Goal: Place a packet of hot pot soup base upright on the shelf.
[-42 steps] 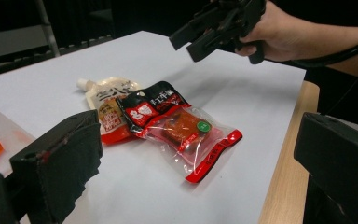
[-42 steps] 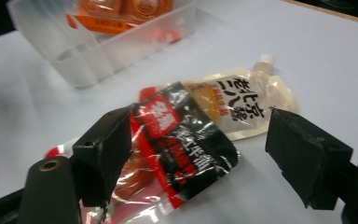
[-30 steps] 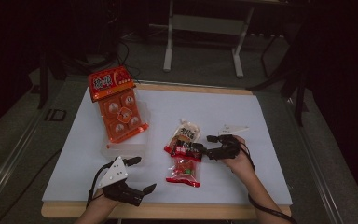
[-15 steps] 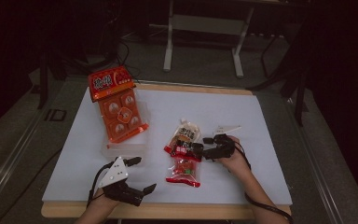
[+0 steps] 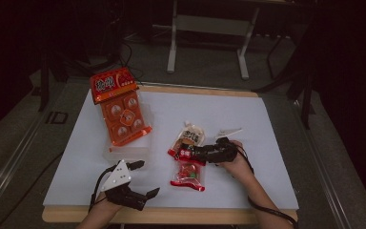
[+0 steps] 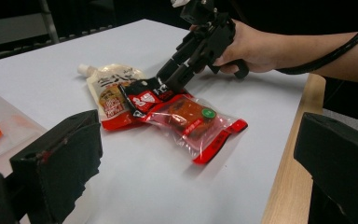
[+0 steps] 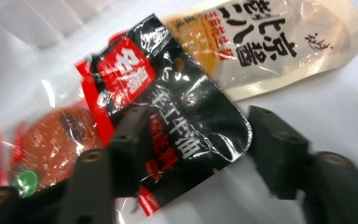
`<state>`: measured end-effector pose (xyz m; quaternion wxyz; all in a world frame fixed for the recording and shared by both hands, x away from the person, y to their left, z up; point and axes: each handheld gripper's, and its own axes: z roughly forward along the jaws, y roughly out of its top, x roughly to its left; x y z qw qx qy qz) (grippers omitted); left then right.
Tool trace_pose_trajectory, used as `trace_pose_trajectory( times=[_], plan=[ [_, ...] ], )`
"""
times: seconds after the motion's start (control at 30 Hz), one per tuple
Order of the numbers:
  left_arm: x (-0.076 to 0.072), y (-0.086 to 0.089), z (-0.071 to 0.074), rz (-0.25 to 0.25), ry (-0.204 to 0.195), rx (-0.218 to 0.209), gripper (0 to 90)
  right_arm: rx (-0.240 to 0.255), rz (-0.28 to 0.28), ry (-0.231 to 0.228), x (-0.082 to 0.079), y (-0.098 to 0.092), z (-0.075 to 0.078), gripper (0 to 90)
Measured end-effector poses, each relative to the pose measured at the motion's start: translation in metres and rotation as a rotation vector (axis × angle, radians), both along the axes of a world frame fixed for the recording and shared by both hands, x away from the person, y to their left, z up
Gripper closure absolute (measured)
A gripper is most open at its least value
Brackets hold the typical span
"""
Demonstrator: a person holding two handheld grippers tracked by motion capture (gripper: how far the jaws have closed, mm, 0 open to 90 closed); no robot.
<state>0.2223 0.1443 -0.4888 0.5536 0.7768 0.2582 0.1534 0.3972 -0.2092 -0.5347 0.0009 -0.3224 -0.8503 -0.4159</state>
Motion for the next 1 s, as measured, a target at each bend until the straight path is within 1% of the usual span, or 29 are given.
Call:
trace_pose_trajectory(
  times=[0.03, 0.1, 0.13, 0.2, 0.23, 0.3, 0.33, 0.4, 0.5, 0.6, 0.67, 0.77, 0.8, 0.87, 0.9, 0.93, 1.0],
  plan=[
    [0.0, 0.0, 0.0, 0.0, -0.001, -0.002, 1.4, -0.013, 0.002, -0.006, 0.0, 0.001, 0.0, 45.1],
    [0.0, 0.0, 0.0, 0.001, 0.0, -0.006, 1.4, -0.024, -0.009, -0.006, -0.001, 0.0, 0.004, 60.8],
    [0.0, 0.0, 0.0, 0.001, -0.001, -0.003, 1.4, -0.019, -0.008, -0.014, -0.001, 0.0, 0.006, 63.8],
    [0.0, 0.0, 0.0, 0.001, 0.001, -0.006, 1.4, -0.025, -0.005, -0.021, -0.001, -0.001, 0.009, 76.4],
    [0.0, 0.0, 0.0, 0.001, 0.001, -0.004, 1.4, -0.03, 0.002, -0.025, -0.001, -0.001, 0.011, 80.8],
    [0.0, 0.0, 0.0, 0.0, 0.0, -0.003, 1.4, -0.036, 0.013, -0.018, -0.002, 0.0, 0.012, 89.1],
    [0.0, 0.0, 0.0, 0.0, 0.001, -0.007, 1.4, -0.041, 0.02, -0.013, -0.003, 0.0, 0.013, 90.0],
    [0.0, -0.001, 0.0, -0.004, 0.008, -0.02, 1.4, -0.053, 0.015, -0.016, -0.005, 0.002, 0.015, 90.0],
    [0.0, -0.001, -0.001, -0.007, 0.013, -0.027, 1.4, -0.061, 0.014, -0.034, -0.008, 0.004, 0.018, 90.0],
    [0.001, -0.002, -0.002, -0.009, 0.015, -0.033, 1.4, -0.07, 0.016, -0.062, -0.013, 0.005, 0.023, 90.0],
    [0.001, -0.002, -0.001, -0.008, 0.011, -0.037, 1.4, -0.06, 0.016, -0.077, -0.015, 0.006, 0.027, 90.0],
    [0.001, -0.002, -0.001, -0.007, 0.007, -0.032, 1.4, -0.044, 0.02, -0.1, -0.02, 0.006, 0.035, 90.0],
    [0.001, -0.002, -0.002, -0.004, 0.005, -0.02, 1.4, -0.047, 0.025, -0.114, -0.021, 0.006, 0.037, 90.0],
    [0.002, -0.002, -0.003, 0.008, -0.015, 0.004, 1.5, -0.052, 0.029, -0.135, -0.025, 0.007, 0.042, 90.0],
    [0.002, -0.002, -0.003, 0.009, -0.017, 0.006, 1.5, -0.054, 0.03, -0.144, -0.027, 0.008, 0.045, 90.0],
    [0.003, -0.002, -0.004, 0.007, -0.021, -0.003, 1.5, -0.056, 0.034, -0.154, -0.029, 0.009, 0.047, 90.0],
    [0.003, -0.001, -0.003, 0.016, -0.027, -0.008, 2.1, -0.057, 0.039, -0.17, -0.032, 0.01, 0.051, 90.0]
  ],
)
